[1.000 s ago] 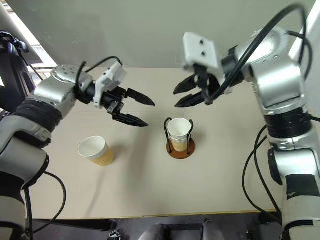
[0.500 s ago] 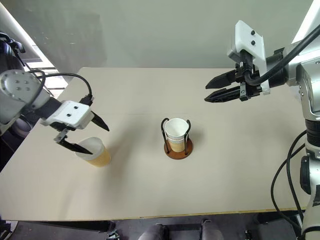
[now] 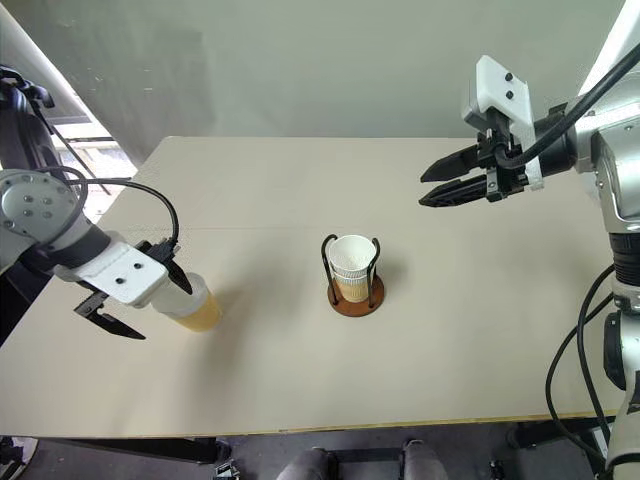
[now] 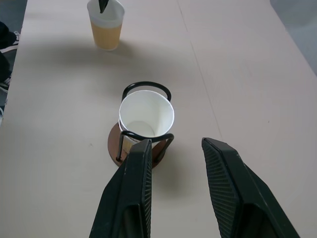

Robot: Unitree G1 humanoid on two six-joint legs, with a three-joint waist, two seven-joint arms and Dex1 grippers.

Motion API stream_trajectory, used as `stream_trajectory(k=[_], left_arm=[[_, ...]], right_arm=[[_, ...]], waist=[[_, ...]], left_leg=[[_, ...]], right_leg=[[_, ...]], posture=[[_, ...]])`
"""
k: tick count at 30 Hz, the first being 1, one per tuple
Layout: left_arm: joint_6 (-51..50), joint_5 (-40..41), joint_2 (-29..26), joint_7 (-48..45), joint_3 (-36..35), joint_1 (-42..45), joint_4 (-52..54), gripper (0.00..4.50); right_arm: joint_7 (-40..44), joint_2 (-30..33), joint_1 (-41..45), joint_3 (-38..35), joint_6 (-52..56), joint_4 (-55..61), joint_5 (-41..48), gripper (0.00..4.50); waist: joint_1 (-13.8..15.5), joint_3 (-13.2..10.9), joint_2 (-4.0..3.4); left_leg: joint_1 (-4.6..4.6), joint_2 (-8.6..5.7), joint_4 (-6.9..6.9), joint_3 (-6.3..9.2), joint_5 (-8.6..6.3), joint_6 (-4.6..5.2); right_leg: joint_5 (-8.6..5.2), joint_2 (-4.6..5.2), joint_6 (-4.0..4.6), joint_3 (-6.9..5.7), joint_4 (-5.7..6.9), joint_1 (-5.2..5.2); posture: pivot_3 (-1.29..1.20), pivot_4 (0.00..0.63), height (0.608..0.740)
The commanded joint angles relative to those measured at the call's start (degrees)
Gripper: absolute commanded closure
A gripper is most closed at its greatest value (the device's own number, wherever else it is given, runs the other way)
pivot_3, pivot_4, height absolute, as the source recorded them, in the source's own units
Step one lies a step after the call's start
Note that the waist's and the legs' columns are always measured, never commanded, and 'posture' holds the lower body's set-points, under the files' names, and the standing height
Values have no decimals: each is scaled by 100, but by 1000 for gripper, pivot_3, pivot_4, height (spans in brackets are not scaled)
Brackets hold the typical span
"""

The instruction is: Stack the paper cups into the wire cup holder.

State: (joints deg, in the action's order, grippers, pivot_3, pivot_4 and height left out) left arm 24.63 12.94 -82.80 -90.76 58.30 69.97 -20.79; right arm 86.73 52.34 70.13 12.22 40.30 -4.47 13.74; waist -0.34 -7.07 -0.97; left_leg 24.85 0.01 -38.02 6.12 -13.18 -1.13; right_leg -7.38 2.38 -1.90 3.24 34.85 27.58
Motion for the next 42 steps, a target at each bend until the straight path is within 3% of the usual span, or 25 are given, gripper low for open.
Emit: stream_trajectory(k=[1, 14, 26, 31, 38, 39, 42], left_arm=[[267, -390, 117, -174, -431, -20, -347, 0], [421, -775, 342, -174, -840, -524, -544, 0], [1007, -1746, 1462, -161, -1880, -1118, -1706, 0], [1218, -1557, 2015, -174, -2263, -1310, -2082, 1599], [803, -1362, 2667, -174, -2694, -795, -2772, 4207], [848, -1400, 2714, -174, -2684, -671, -2884, 4485], [789, -1410, 2917, -174, -2614, -191, -3246, 4485]], right_arm=[[52, 84, 193, -43, -116, 44, -13, 2950], [13, 131, 136, -59, -21, 187, 39, 2950], [-128, 96, -129, -91, -102, 287, 24, 2950], [-227, 74, -346, -155, -230, 211, 34, 2918], [-87, 295, -654, -230, -517, -239, 3, 2918], [-37, 344, -662, -219, -620, -376, -32, 2918], [153, 497, -699, -174, -952, -712, -101, 2918]], waist=[[1, 0, 0], [-7, 0, 0], [-6, 4, 3], [-4, 6, 6], [33, 10, 11], [33, 10, 11], [36, 11, 13]], left_leg=[[0, 0, 1, 1, 0, 0], [2, 1, 3, 0, -3, -4], [0, 1, -1, -1, -2, -3], [0, 1, -3, -3, -2, -3], [6, -3, -14, -4, 2, 5], [6, -3, -14, -6, 2, 5], [7, -2, -14, -6, 2, 5]], right_leg=[[-2, 0, 4, 0, 1, 0], [-6, 1, 18, -2, 2, 5], [2, 3, 30, -4, 6, 8], [3, 5, 30, -5, 6, 9], [12, 10, 29, -7, 5, 6], [14, 10, 28, -7, 3, 6], [15, 10, 25, -8, 0, 5]], posture=[[0, 150, 740], [0, 150, 740], [0, 150, 740], [0, 150, 740], [0, 150, 740], [0, 150, 740], [0, 150, 740]])
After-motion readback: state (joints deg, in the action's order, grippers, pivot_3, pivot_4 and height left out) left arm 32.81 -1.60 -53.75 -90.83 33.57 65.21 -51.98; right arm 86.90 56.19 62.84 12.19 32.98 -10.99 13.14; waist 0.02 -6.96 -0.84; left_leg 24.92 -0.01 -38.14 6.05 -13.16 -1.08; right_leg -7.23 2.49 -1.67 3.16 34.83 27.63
